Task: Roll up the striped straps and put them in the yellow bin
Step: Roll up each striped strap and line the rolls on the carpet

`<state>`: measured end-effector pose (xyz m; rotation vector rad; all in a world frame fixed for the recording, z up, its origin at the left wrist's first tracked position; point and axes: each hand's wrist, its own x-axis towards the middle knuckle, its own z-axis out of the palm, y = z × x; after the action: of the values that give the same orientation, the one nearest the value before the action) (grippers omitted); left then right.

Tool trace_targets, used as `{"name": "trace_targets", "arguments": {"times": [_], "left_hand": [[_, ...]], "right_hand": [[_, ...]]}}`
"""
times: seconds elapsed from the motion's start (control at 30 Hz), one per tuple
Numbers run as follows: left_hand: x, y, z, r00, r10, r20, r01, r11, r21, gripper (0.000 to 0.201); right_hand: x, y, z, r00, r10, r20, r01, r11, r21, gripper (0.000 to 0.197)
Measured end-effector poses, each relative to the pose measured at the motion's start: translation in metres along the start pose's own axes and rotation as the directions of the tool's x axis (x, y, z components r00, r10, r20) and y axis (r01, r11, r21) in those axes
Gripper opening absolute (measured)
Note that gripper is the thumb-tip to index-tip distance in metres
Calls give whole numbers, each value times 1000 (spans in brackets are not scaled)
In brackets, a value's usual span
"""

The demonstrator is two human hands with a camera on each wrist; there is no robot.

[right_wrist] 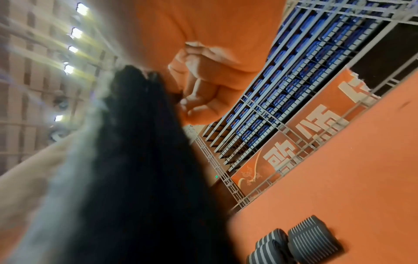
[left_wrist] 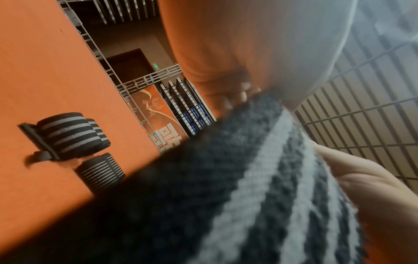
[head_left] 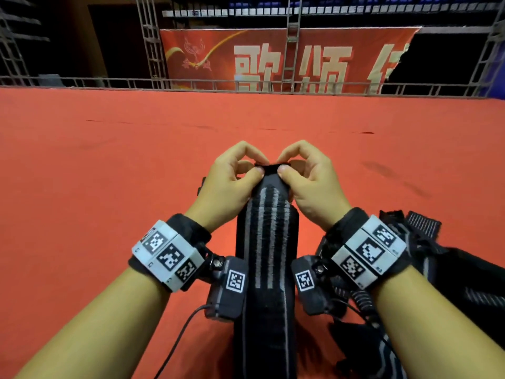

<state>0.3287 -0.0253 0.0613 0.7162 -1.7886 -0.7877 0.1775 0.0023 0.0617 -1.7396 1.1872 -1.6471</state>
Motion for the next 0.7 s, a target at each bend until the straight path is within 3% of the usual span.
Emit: {"name": "trace_targets", "arguments": {"times": [0.17,0.33,0.57,0.7], "left_hand": [[13,-33,6,999,6,-33,-6,1000,-12,16],[27,-55,8,997,-50,-57,45,995,-86,16],[43,-89,17,994,-50,-95,39,992,-118,12],[46,-107,25,994,-41,-106,29,994,-105,13]], "right_hand": [[14,32,12,1000,24,-13,-23,999,45,23],[27,53,26,989,61,-132,-41,988,146,29],[40,87,32,983,20,-184,1,994,112,16],[43,104,32,984,90,-153,-48,964,263,11]]}}
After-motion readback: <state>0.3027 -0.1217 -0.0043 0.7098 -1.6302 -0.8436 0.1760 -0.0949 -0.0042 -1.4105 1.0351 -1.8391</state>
